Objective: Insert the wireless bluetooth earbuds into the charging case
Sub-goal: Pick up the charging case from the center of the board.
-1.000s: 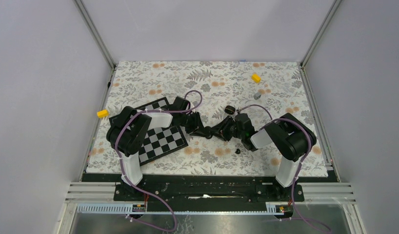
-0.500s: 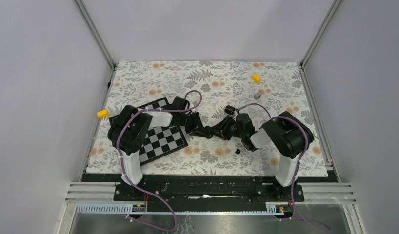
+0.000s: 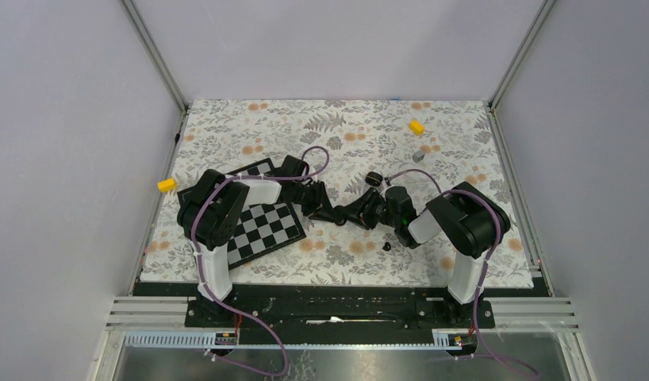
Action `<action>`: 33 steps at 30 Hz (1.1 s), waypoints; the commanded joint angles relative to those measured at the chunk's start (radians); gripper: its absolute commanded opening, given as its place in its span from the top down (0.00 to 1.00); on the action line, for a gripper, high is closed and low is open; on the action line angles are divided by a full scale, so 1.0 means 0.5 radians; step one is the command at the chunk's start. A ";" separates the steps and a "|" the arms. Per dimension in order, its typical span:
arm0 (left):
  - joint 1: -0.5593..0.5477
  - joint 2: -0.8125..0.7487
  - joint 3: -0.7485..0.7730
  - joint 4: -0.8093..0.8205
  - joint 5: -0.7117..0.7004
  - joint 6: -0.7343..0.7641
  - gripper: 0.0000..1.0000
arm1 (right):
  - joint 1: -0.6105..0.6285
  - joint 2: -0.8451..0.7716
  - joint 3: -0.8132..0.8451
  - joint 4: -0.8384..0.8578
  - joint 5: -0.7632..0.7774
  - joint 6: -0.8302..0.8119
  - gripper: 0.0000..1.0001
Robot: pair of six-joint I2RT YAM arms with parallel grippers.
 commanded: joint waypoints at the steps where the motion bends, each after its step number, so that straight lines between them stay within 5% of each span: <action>1: -0.029 0.081 0.118 0.162 0.005 0.027 0.74 | 0.068 -0.001 0.009 -0.016 -0.222 -0.011 0.51; 4: -0.029 0.092 0.133 0.162 0.019 0.029 0.74 | 0.091 0.008 0.040 -0.031 -0.226 -0.014 0.52; 12: -0.029 0.092 0.163 0.131 0.024 0.060 0.74 | 0.108 -0.030 0.036 -0.049 -0.227 -0.008 0.88; 17: -0.029 0.048 0.193 0.030 0.014 0.095 0.71 | 0.109 -0.145 -0.001 -0.163 -0.132 -0.037 1.00; 26: -0.029 -0.128 0.217 -0.095 0.028 0.142 0.50 | 0.104 -0.182 -0.009 -0.194 -0.089 -0.014 1.00; 33: 0.001 -0.215 0.125 -0.069 -0.043 0.104 0.50 | 0.097 -0.241 -0.051 -0.180 -0.060 0.020 1.00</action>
